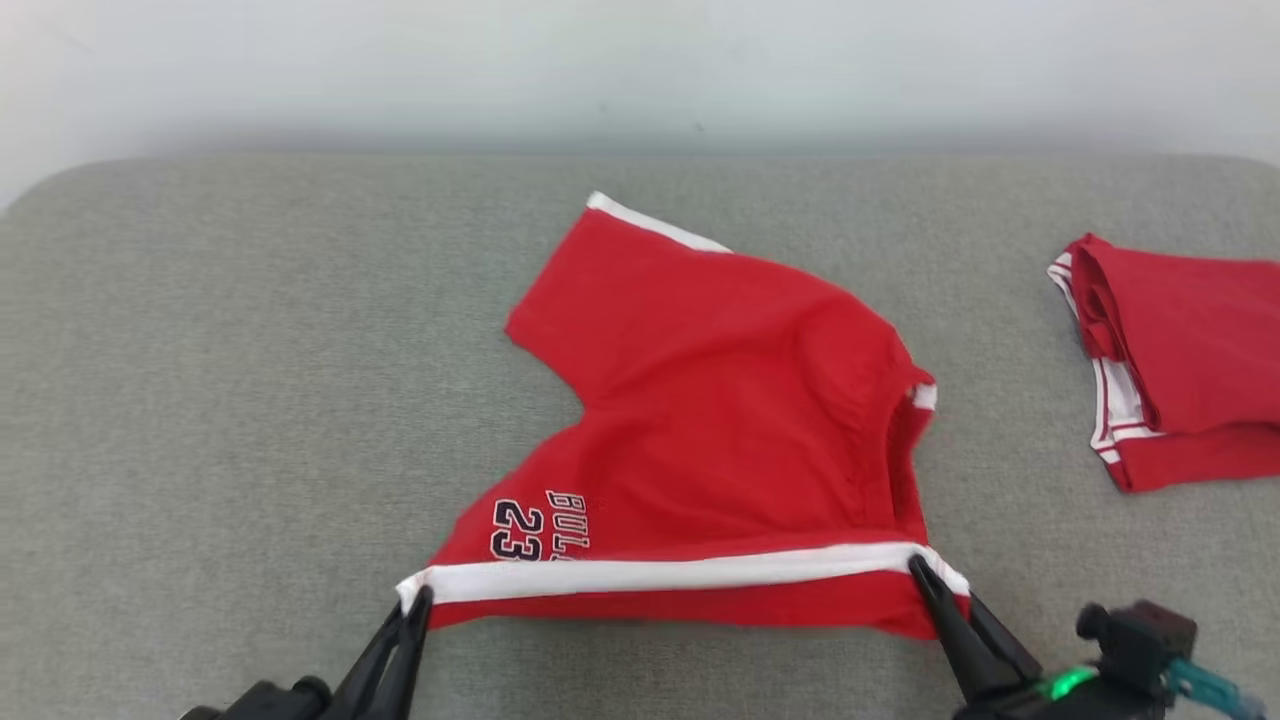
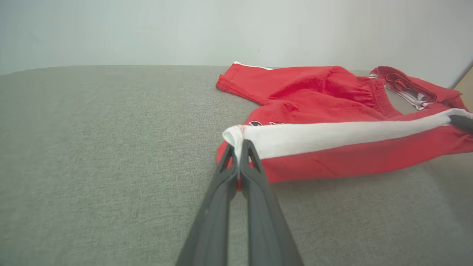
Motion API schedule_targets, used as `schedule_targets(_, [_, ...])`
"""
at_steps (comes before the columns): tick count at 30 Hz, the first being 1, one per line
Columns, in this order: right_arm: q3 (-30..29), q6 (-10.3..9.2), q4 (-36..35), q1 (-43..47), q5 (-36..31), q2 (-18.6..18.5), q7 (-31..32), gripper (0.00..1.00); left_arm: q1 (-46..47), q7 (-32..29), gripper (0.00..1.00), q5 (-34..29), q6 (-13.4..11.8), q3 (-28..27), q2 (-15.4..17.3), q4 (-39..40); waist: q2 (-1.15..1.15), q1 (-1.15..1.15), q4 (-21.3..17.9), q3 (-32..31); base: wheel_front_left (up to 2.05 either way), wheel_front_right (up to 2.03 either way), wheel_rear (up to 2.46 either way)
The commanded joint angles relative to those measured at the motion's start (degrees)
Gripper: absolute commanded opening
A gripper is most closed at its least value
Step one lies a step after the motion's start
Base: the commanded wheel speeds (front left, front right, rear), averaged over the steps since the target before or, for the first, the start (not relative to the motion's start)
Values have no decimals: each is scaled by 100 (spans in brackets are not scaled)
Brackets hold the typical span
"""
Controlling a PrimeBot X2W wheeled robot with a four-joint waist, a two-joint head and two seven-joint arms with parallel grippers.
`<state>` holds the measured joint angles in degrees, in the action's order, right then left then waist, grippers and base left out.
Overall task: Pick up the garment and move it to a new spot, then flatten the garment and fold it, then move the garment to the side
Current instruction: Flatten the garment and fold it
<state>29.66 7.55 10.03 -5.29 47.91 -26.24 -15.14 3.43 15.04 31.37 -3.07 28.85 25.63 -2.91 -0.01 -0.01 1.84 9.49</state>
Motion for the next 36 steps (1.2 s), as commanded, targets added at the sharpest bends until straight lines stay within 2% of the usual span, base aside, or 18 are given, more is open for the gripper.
schedule_targets(1, [-107,-16,-108,216,-11,55,-5,0,-160,9,0,-92,22,-133,-9,-37,1,1,96,-101,0,0,0])
schedule_targets(8, [-338,-16,-367,759,-76,75,-6,0,-491,9,0,-307,268,-672,-210,-41,1,1,112,-190,0,0,0])
schedule_targets(11, [-340,-16,-547,709,-177,118,-5,0,-482,9,0,-425,434,-874,-281,38,1,1,44,-167,0,0,0])
schedule_targets(16, [-378,-16,-778,370,-289,180,-5,0,117,-3,0,-621,729,-892,-107,11,1,1,-135,-11,0,0,0])
schedule_targets(20, [-376,-16,-725,-153,-282,258,-5,0,998,-269,0,-657,917,-796,159,-147,1,1,-359,206,0,0,0])
schedule_targets(26, [-447,-16,-321,-1077,-233,568,-5,0,2514,-777,0,-583,1053,-422,650,-664,1,1,-790,603,0,0,0])
schedule_targets(36, [-238,-16,838,-2355,-355,1126,-5,0,4534,-1299,0,49,1043,970,1226,-1520,1,1,-1321,1235,0,0,0])
